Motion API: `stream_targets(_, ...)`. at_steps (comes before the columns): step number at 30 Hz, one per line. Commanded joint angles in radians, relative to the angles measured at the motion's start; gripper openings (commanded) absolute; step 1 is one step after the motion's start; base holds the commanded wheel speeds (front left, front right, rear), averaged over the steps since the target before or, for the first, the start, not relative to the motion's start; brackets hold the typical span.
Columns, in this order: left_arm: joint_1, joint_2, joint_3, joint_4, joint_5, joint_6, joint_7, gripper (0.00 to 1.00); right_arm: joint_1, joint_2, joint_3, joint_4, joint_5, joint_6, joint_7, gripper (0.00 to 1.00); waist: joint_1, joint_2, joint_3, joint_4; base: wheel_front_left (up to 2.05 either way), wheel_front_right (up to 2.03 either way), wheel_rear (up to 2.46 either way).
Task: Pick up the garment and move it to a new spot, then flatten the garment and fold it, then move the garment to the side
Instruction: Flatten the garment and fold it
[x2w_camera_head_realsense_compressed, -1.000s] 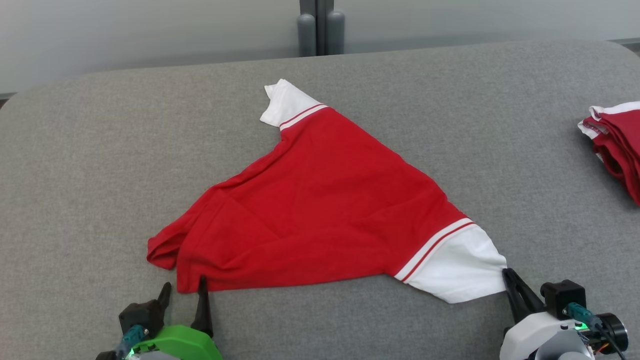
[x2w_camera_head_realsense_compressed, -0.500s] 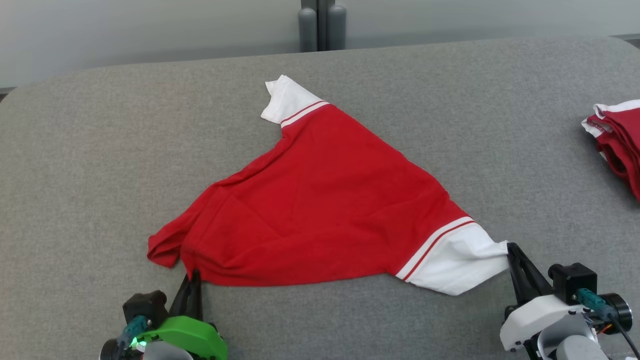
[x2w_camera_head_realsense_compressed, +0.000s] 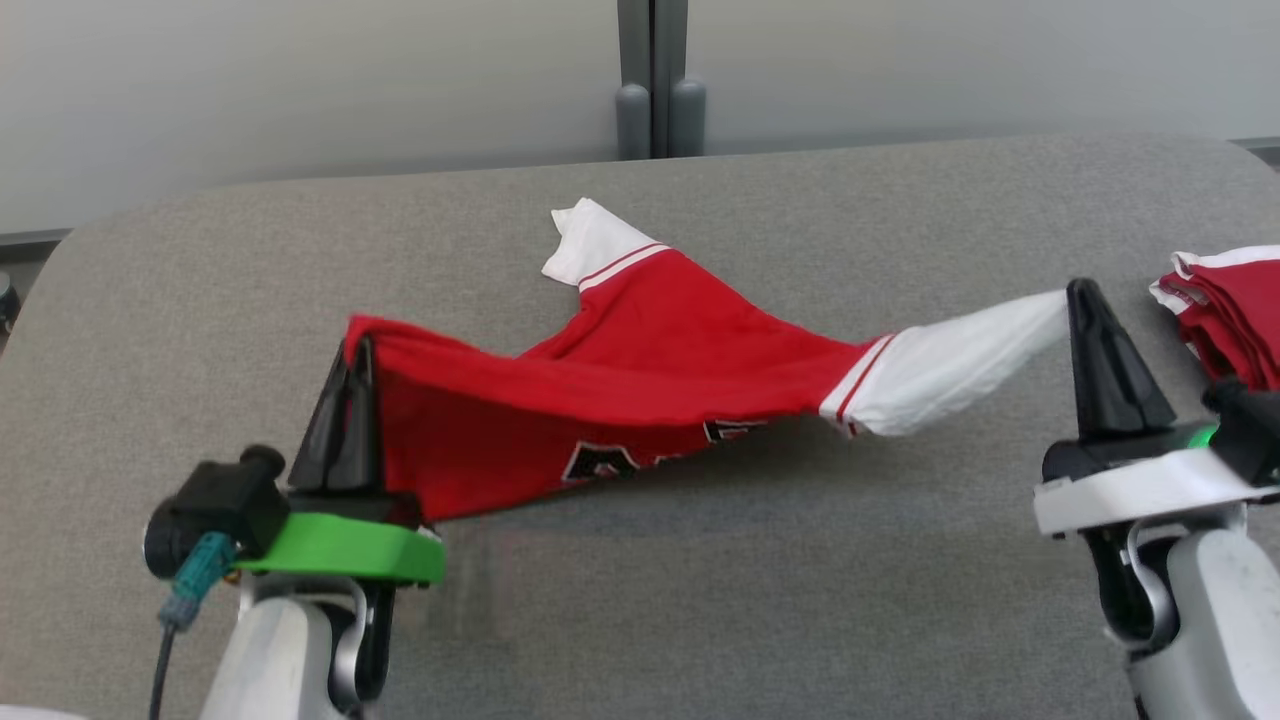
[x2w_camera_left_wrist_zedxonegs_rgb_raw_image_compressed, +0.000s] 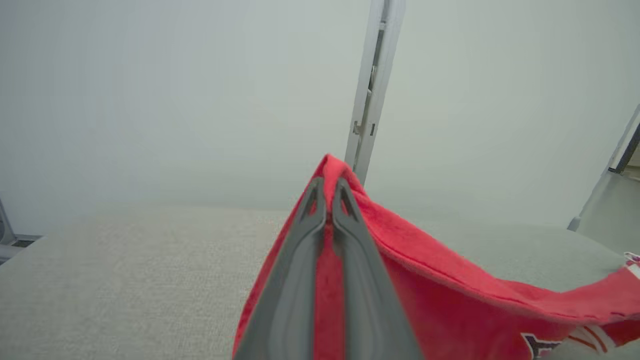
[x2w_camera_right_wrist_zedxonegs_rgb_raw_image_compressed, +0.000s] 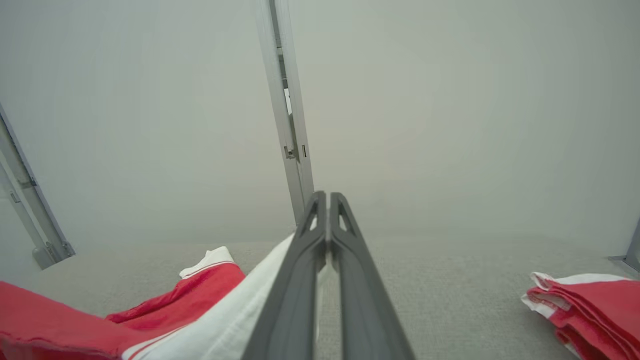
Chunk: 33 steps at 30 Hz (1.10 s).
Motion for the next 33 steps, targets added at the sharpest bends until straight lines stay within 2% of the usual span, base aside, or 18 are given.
stream_targets(1, -0.040, 0.016, -0.011, -0.026, -0.009, -0.004, 0.000, 0.00, -0.034, -0.019, 0.005, -0.025, 0.030, -0.002, 0.000, 0.00, 0.0000, -0.0001, -0.006, -0.008, 0.00, 0.00, 0.00)
stream_targets(6, -0.199, 0.090, -0.067, -0.089, -0.094, -0.004, 0.000, 0.00, -0.167, -0.068, 0.004, -0.122, 0.131, -0.002, 0.000, 0.00, 0.0000, -0.0001, -0.003, -0.027, 0.00, 0.00, 0.00)
stream_targets(10, -0.357, 0.178, -0.098, -0.091, -0.129, -0.004, 0.000, 0.00, -0.300, -0.125, 0.005, -0.184, 0.146, -0.002, 0.000, 0.00, 0.0000, -0.0001, 0.013, -0.035, 0.00, 0.00, 0.00)
stream_targets(14, -0.519, 0.239, -0.101, -0.061, -0.143, -0.004, 0.005, 0.00, -0.452, -0.191, 0.035, -0.173, 0.128, -0.002, 0.000, 0.00, 0.0000, -0.0001, 0.046, -0.042, 0.00, 0.00, 0.00)
stream_targets(17, -0.621, 0.265, -0.110, -0.023, -0.150, -0.004, 0.018, 0.00, -0.563, -0.232, 0.065, -0.125, 0.104, -0.002, 0.006, 0.00, 0.0000, -0.0001, 0.078, -0.044, 0.00, 0.00, 0.00)
stream_targets(24, -0.820, 0.262, -0.090, 0.136, -0.177, -0.003, 0.034, 0.00, -0.848, -0.278, 0.141, 0.091, 0.029, -0.002, 0.018, 0.00, 0.0000, -0.0001, 0.203, -0.045, 0.00, 0.00, 0.00)
stream_targets(28, -0.927, 0.258, -0.082, 0.251, -0.169, 0.009, 0.032, 0.00, -1.005, -0.275, 0.160, 0.222, -0.026, -0.002, 0.009, 0.00, 0.0000, -0.0001, 0.289, -0.045, 0.00, 0.00, 0.00)
stream_targets(33, -1.076, 0.257, -0.066, 0.383, -0.144, 0.027, 0.010, 0.00, -1.188, -0.258, 0.117, 0.353, -0.128, -0.002, 0.000, 0.00, 0.0000, -0.0001, 0.372, -0.046, 0.00, 0.00, 0.00)
